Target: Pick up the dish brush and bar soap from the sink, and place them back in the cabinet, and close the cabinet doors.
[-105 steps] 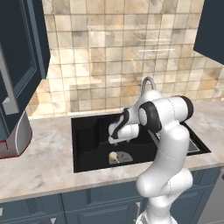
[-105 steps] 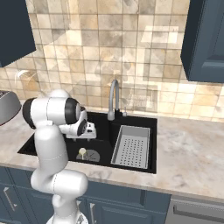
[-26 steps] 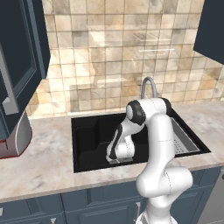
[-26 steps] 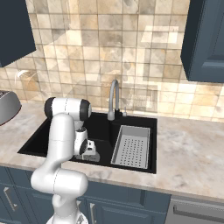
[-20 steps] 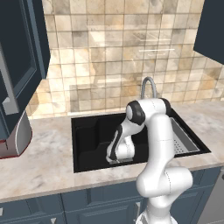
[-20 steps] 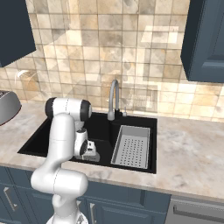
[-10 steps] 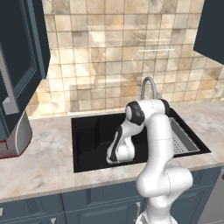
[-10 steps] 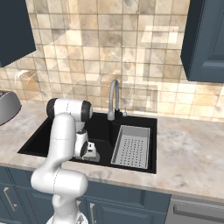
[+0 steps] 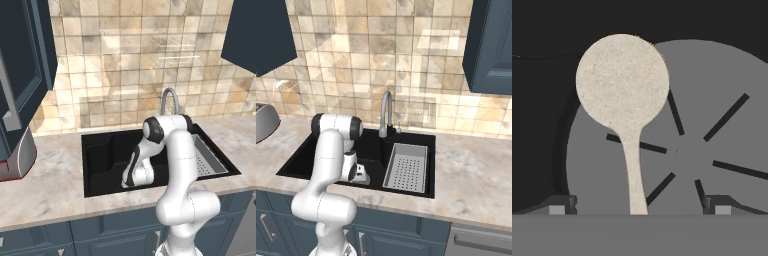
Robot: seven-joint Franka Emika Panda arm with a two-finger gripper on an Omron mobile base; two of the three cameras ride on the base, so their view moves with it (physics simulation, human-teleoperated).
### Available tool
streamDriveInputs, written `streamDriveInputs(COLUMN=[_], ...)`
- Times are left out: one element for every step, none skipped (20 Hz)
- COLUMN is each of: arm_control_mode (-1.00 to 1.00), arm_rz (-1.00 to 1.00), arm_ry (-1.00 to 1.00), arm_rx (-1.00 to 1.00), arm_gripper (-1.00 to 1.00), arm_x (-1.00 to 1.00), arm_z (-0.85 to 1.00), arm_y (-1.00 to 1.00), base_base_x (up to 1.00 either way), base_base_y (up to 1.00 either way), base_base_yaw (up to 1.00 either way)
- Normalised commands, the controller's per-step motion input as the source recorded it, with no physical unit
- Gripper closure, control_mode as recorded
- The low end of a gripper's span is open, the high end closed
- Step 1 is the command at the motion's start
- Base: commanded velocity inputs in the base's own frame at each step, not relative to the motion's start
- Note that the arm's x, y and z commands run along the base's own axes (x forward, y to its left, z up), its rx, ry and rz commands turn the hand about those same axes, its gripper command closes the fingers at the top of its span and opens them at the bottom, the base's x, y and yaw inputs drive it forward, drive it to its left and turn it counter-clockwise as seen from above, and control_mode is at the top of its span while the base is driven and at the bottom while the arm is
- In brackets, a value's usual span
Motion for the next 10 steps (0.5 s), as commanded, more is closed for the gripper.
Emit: streamDriveInputs(arm_control_mode=[-1.0,-1.0,-1.0,-1.0,-1.0,-1.0,-1.0,-1.0,-1.0,-1.0], arm_rz=[0.0,0.0,0.0,0.0,0.0,0.0,0.0,0.0,0.0,0.0], arm_ry=[0.0,0.0,0.0,0.0,0.0,0.0,0.0,0.0,0.0,0.0], arm_rx=[0.0,0.0,0.0,0.0,0.0,0.0,0.0,0.0,0.0,0.0], arm_gripper=[-1.0,-1.0,-1.0,-1.0,-1.0,-1.0,-1.0,-1.0,-1.0,-1.0], arm_x=[0.0,0.0,0.0,0.0,0.0,0.0,0.0,0.0,0.0,0.0], arm_z=[-0.15,-0.14,-0.14,-0.13,-0.11,-0.11,-0.11,-0.1,-0.1,-0.11], arm_y=[0.0,0.0,0.0,0.0,0.0,0.0,0.0,0.0,0.0,0.0], base_base_x=[0.0,0.0,0.0,0.0,0.0,0.0,0.0,0.0,0.0,0.0], base_base_y=[0.0,0.0,0.0,0.0,0.0,0.0,0.0,0.0,0.0,0.0], base_base_yaw=[0.0,0.0,0.0,0.0,0.0,0.0,0.0,0.0,0.0,0.0])
